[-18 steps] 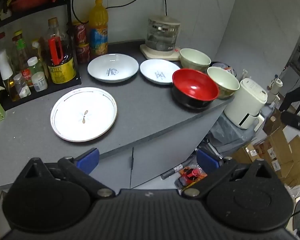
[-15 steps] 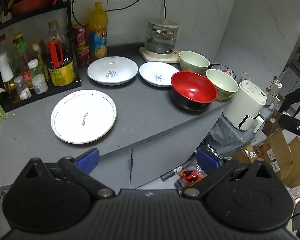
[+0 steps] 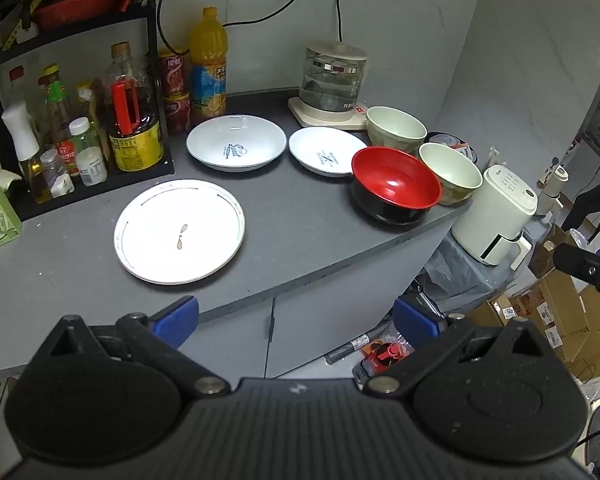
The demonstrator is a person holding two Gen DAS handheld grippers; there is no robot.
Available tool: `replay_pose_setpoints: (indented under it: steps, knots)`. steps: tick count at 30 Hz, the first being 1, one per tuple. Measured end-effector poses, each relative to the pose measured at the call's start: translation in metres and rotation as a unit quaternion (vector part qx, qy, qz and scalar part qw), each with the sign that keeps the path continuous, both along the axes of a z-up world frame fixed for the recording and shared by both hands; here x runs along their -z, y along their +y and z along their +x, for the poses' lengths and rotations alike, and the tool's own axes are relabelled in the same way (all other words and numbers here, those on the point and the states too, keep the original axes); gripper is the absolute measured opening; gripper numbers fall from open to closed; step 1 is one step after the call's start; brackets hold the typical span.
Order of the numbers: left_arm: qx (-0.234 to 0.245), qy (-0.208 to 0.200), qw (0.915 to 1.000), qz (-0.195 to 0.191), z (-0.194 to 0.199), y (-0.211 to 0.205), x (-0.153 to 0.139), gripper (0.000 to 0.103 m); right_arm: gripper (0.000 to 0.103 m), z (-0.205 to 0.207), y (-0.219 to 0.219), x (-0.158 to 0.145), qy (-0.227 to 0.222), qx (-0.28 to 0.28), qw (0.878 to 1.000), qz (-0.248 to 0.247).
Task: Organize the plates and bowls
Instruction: 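Move the right tool toward the red bowl and cream bowls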
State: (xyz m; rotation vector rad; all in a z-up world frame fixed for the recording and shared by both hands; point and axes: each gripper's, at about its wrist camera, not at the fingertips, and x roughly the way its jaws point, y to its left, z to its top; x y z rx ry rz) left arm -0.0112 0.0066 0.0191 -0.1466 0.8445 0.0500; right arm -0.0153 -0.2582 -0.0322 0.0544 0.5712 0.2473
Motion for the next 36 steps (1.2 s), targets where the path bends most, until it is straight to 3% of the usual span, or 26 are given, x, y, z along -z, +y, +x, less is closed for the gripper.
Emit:
replay_pose_setpoints:
  steps: [36]
  knots:
    - [-0.004,-0.005,1.0,-0.005,-0.003,-0.007,0.004,0.102,0.103,0.006,-0.022,0.013,0.016,-0.005,1.0,0.013]
